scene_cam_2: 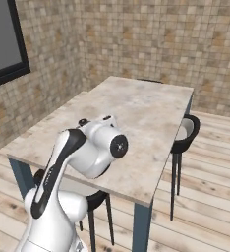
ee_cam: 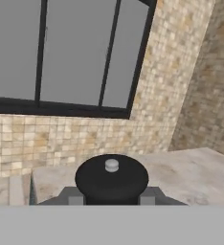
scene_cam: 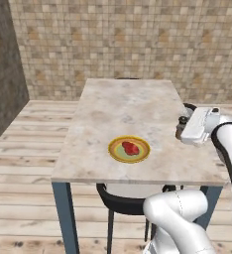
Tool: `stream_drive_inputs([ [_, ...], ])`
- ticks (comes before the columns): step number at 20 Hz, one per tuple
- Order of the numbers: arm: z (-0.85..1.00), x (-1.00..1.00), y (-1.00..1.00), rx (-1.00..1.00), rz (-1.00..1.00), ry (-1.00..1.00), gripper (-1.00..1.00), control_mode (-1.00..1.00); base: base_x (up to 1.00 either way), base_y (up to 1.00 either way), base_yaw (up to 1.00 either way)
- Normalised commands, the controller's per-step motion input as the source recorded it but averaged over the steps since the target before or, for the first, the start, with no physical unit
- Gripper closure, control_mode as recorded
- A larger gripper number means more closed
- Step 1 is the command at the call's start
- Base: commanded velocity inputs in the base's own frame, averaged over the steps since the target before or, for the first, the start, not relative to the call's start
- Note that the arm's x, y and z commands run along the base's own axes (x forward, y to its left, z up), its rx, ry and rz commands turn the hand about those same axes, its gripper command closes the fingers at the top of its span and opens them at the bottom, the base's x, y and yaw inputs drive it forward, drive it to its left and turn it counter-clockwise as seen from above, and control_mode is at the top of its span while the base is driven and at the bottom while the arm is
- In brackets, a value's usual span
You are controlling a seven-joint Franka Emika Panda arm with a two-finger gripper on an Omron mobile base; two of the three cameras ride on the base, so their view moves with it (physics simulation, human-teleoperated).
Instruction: Retrieve the shaker from the cabinet and place it next the steak on a plate on the dining table.
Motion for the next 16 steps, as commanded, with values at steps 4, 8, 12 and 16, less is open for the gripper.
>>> stream_drive_inputs([
  [4,-0.46,0.13,-0.07,-0.09,0.32,0.00,1.00,-1.00,0.00,0.00,0.00],
  [8,-0.35,0.11,-0.05,-0.03,0.13,0.00,1.00,-1.00,0.00,0.00,0.00],
  [12,-0.08,0.14,-0.01,0.00,0.00,0.00,1.00,-1.00,0.00,0.00,0.00],
  [16,0.00,0.00,0.00,0.00,0.00,0.00,1.00,-1.00,0.00,0.00,0.00],
])
